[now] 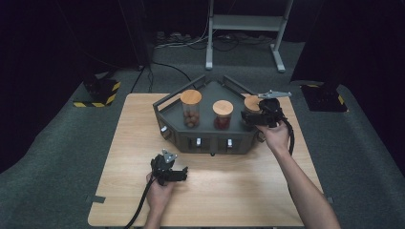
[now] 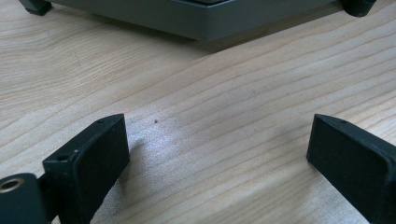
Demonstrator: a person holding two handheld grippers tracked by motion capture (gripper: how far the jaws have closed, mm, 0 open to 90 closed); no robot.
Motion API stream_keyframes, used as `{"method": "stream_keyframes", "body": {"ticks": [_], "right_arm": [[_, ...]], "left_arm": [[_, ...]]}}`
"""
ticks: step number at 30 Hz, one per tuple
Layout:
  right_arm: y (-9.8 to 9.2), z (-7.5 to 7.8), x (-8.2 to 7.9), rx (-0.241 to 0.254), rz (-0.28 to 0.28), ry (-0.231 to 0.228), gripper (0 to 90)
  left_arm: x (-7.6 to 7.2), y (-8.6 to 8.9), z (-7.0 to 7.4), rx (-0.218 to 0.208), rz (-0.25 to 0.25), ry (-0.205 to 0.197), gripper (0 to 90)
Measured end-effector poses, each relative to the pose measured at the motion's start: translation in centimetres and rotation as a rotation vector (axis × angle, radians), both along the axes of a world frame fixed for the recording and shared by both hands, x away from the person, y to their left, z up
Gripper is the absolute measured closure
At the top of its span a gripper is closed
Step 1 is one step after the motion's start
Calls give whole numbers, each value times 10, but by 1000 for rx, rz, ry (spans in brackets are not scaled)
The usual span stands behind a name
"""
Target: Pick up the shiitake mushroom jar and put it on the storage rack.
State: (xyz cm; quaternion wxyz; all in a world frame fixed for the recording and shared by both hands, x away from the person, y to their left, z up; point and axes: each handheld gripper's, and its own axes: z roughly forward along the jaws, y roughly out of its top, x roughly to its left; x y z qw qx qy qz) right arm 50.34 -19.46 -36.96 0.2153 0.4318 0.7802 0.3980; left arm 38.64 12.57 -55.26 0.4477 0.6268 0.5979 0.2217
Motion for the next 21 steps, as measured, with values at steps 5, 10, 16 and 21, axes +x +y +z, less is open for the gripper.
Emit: {"method": "stream_keyframes", "body": {"ticks": [5,10,16,21], "right_arm": [[2,-2,1,-1,0,1,252],[5,-2,2,-15,0,-3,252],[7,-6,3,-24,3,0,252],[8,-8,4,-33,-1,4,252]], "left_arm": [[0,0,0,0,0,0,58],[0,0,0,0,0,0,58],[0,0,0,-1,1,-1,58],[0,0,0,1,0,0,58]]}}
